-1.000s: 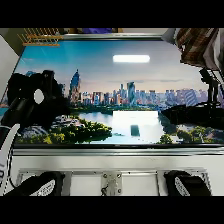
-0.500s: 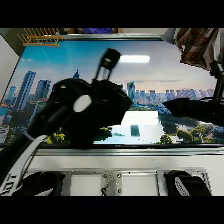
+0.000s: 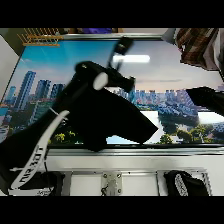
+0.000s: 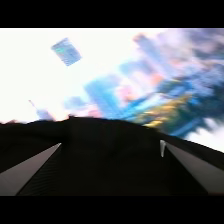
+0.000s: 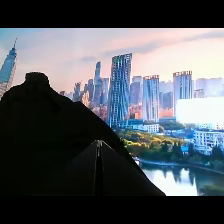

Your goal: Fold the clothes and pants, and hang the long-sleeved shirts on hangers.

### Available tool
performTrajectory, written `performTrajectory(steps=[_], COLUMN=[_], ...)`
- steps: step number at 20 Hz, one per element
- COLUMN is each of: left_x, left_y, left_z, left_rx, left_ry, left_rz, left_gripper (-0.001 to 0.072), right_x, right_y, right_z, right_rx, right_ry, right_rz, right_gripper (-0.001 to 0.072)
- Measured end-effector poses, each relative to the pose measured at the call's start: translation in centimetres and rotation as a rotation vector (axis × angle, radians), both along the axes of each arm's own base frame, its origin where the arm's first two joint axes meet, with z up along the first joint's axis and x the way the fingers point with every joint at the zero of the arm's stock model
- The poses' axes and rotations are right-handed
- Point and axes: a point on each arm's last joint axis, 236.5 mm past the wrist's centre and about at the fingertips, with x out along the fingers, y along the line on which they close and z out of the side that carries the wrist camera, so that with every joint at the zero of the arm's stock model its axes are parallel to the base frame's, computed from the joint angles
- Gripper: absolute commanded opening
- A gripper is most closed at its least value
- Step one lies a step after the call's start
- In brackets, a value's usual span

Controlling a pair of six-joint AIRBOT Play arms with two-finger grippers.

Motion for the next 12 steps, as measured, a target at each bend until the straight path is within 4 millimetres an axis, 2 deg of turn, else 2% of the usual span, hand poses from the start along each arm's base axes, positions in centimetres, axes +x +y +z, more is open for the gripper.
performTrajectory(steps=[2, 3, 5, 6, 7, 9, 12], left_x=[2.8, 3.7, 4.2, 3.9, 3.3, 2.2, 2.1], left_y=[8.0, 12.4, 20.9, 24.5, 27.8, 31.5, 32.3], left_z=[-0.8, -1.8, -4.9, -6.6, -8.6, -12.1, -15.0], left_rx=[0.021, 0.034, 0.063, 0.069, 0.060, -0.004, -0.122], left_ry=[0.049, 0.084, 0.167, 0.216, 0.275, 0.380, 0.454], left_rz=[0.166, 0.256, 0.429, 0.503, 0.576, 0.646, 0.602], left_gripper=[0.0680, 0.0680, 0.0680, 0.0679, 0.0679, 0.0680, 0.0679], right_x=[-0.2, -0.3, -0.2, -0.2, -0.1, 0.0, 0.0], right_y=[-0.2, -0.3, -0.4, -0.4, -0.4, -0.3, 0.0], right_z=[-0.3, -0.4, -0.8, -1.0, -1.4, -2.2, -3.9], right_rx=[0.001, 0.003, 0.006, 0.008, 0.012, 0.023, 0.045], right_ry=[0.014, 0.021, 0.036, 0.047, 0.061, 0.093, 0.163], right_rz=[-0.003, -0.003, -0.002, 0.001, 0.004, 0.013, 0.039], right_gripper=[0.0027, 0.0069, 0.0491, 0.0535, 0.0531, 0.0531, 0.0531])
